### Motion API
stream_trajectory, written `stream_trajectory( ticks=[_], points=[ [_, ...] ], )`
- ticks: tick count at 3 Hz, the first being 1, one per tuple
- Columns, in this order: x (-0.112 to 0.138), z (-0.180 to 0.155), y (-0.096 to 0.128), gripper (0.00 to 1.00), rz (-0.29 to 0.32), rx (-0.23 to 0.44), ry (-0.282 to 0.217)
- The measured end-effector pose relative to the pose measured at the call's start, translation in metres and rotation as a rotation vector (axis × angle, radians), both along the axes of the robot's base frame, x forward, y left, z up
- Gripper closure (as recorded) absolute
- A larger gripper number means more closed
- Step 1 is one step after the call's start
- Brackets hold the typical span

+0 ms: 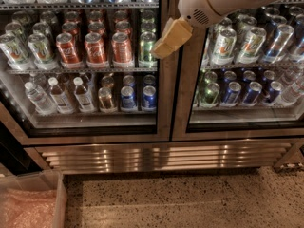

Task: Open left fridge door

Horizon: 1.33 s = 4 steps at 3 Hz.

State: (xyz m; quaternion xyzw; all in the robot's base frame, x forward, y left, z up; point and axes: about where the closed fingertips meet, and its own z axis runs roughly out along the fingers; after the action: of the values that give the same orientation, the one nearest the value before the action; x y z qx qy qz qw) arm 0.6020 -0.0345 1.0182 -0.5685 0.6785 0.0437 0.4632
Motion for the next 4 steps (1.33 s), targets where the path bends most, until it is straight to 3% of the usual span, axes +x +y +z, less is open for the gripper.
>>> stream_trajectory(
  ticks=[1,2,4],
  points=[
    [0.000,0.000,0.000,0.00,0.000,0.000,0.000],
    [0.001,-0.005,-0.013,0.00,-0.031,0.045,0.026],
    [0.001,-0.014,0.009,0.00,0.053,0.083,0.069]
  ],
)
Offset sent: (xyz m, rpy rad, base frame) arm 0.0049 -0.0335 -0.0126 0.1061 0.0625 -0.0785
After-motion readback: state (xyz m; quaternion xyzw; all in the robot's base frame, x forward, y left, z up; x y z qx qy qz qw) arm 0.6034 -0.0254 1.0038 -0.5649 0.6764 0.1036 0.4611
